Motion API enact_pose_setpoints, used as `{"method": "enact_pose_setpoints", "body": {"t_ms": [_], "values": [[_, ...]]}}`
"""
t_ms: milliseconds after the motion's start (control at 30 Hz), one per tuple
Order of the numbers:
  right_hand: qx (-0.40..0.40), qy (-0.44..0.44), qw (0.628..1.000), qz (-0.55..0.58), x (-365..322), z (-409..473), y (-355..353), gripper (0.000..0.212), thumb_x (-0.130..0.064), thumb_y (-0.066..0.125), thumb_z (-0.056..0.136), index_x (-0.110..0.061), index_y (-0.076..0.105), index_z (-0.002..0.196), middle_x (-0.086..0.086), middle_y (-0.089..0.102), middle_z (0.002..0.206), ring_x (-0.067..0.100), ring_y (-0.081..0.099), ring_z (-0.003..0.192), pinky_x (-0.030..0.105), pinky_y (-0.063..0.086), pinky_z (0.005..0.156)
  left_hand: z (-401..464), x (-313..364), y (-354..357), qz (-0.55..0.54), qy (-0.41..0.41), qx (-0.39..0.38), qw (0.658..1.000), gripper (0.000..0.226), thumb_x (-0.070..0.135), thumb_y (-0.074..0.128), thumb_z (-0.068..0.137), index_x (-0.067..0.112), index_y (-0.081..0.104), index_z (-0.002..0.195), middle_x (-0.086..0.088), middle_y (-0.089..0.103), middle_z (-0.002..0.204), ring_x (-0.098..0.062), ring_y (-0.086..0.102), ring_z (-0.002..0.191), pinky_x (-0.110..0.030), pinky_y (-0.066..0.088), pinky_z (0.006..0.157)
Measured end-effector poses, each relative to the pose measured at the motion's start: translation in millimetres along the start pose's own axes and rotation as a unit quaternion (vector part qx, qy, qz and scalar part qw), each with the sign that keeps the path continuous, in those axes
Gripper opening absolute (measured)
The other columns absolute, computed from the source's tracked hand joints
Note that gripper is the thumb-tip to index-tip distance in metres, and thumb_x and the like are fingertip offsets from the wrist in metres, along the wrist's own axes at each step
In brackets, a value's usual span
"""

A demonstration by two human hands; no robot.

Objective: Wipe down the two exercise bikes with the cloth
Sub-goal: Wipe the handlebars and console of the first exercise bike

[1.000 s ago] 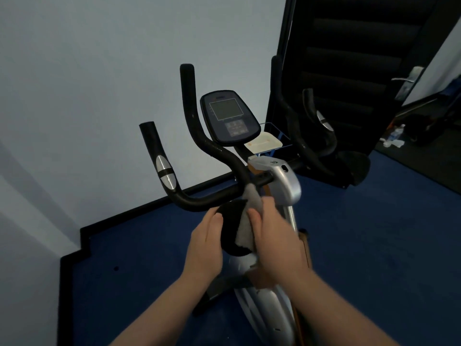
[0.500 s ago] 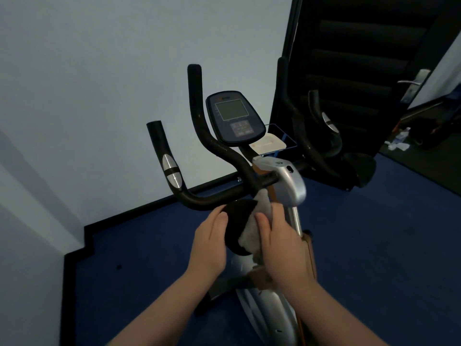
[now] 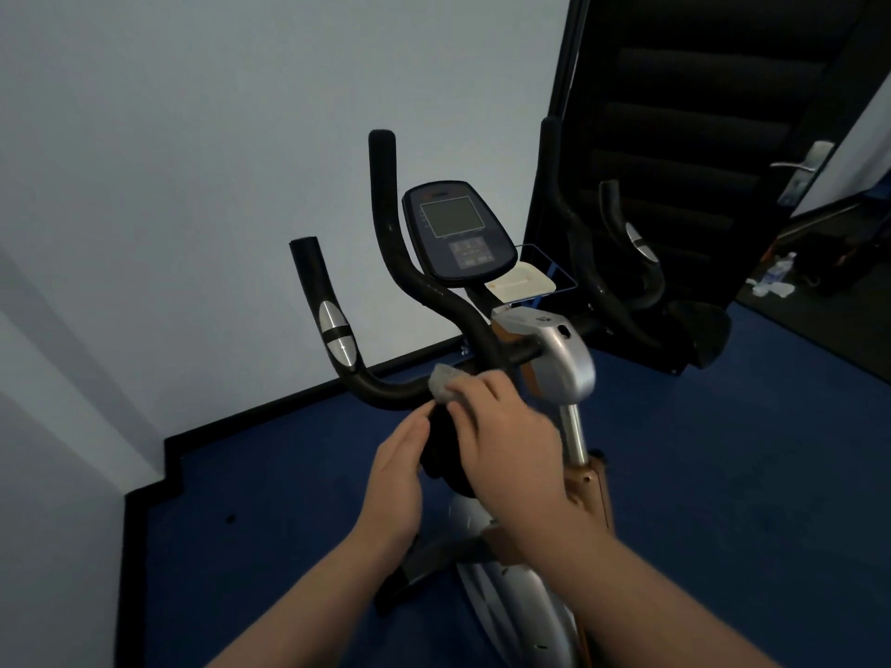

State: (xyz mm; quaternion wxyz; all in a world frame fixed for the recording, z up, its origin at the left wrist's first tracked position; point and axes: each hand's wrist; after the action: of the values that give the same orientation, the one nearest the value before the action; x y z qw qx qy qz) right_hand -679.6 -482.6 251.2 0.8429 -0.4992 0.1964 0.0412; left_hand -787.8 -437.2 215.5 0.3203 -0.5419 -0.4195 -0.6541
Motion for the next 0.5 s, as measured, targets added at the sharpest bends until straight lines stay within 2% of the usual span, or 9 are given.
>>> {"method": "enact_pose_setpoints", "body": {"t_ms": [67,133,200,267,333,400,500], "values": [[0.029,0.053,0.990,0.130,-1,-19,5,0.021,-0.027,0.052,0.098,-0.025,0.064,0.114,-0.012,0.059,0.112,0.005,0.062,0.086,0.024,0.051,0.069,0,-3,0,-0.001,-0.004,0.016,1.000,0.037,0.018,0.031,0.103,0.018,0.062,0.123,0.006,0.069,0.117,-0.006,0.061,0.112,-0.017,0.049,0.093],[0.010,0.078,0.971,0.225,6,-25,3,0.016,-0.024,0.056,0.095,-0.027,0.065,0.108,-0.016,0.060,0.105,0.000,0.059,0.092,0.023,0.051,0.077,0,-4,2,0.001,-0.003,0.023,1.000,0.037,0.018,0.031,0.103,0.019,0.063,0.120,0.005,0.070,0.115,-0.006,0.062,0.110,-0.017,0.049,0.091],[-0.021,0.081,0.964,0.254,12,-11,-2,0.012,-0.024,0.057,0.094,-0.029,0.064,0.103,-0.014,0.061,0.101,0.000,0.058,0.094,0.029,0.051,0.083,0,-4,4,0.000,0.001,0.027,1.000,0.036,0.018,0.031,0.103,0.021,0.065,0.116,0.006,0.071,0.112,-0.006,0.064,0.106,-0.018,0.050,0.088],[-0.012,0.089,0.961,0.263,7,7,-3,0.011,-0.026,0.056,0.094,-0.030,0.061,0.103,-0.012,0.060,0.102,0.003,0.058,0.096,0.032,0.051,0.085,1,-4,6,-0.004,0.001,0.034,0.999,0.036,0.017,0.031,0.104,0.020,0.065,0.115,0.005,0.071,0.111,-0.007,0.064,0.105,-0.019,0.050,0.087],[-0.001,0.103,0.957,0.272,-6,10,2,0.013,-0.027,0.054,0.096,-0.031,0.060,0.107,-0.013,0.058,0.107,0.001,0.057,0.097,0.029,0.050,0.085,1,-5,7,-0.003,-0.009,0.044,0.999,0.036,0.017,0.031,0.104,0.014,0.064,0.117,0.000,0.070,0.111,-0.010,0.065,0.105,-0.022,0.052,0.088],[0.004,0.118,0.946,0.301,-13,-6,9,0.015,-0.027,0.054,0.097,-0.033,0.061,0.108,-0.015,0.057,0.108,-0.002,0.057,0.098,0.021,0.049,0.083,0,-7,8,0.006,-0.014,0.055,0.998,0.036,0.019,0.032,0.104,0.012,0.066,0.110,0.000,0.071,0.103,-0.009,0.065,0.096,-0.023,0.052,0.082],[-0.070,0.116,0.912,0.388,0,-32,0,0.014,-0.021,0.057,0.096,-0.032,0.064,0.103,-0.015,0.064,0.101,-0.001,0.061,0.097,0.016,0.049,0.081,-1,-9,7,0.048,0.008,0.067,0.997,0.037,0.019,0.031,0.104,0.014,0.067,0.100,0.004,0.071,0.092,-0.006,0.064,0.088,-0.019,0.049,0.076]]}}
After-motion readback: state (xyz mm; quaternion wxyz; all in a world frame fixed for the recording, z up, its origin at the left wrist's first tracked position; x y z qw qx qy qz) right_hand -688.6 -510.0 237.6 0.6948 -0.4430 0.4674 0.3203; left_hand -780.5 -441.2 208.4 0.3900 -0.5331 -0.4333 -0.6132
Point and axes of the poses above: each hand's wrist, its own z-axis towards the middle knuckle, its own y-axis out of the palm, x = y × z
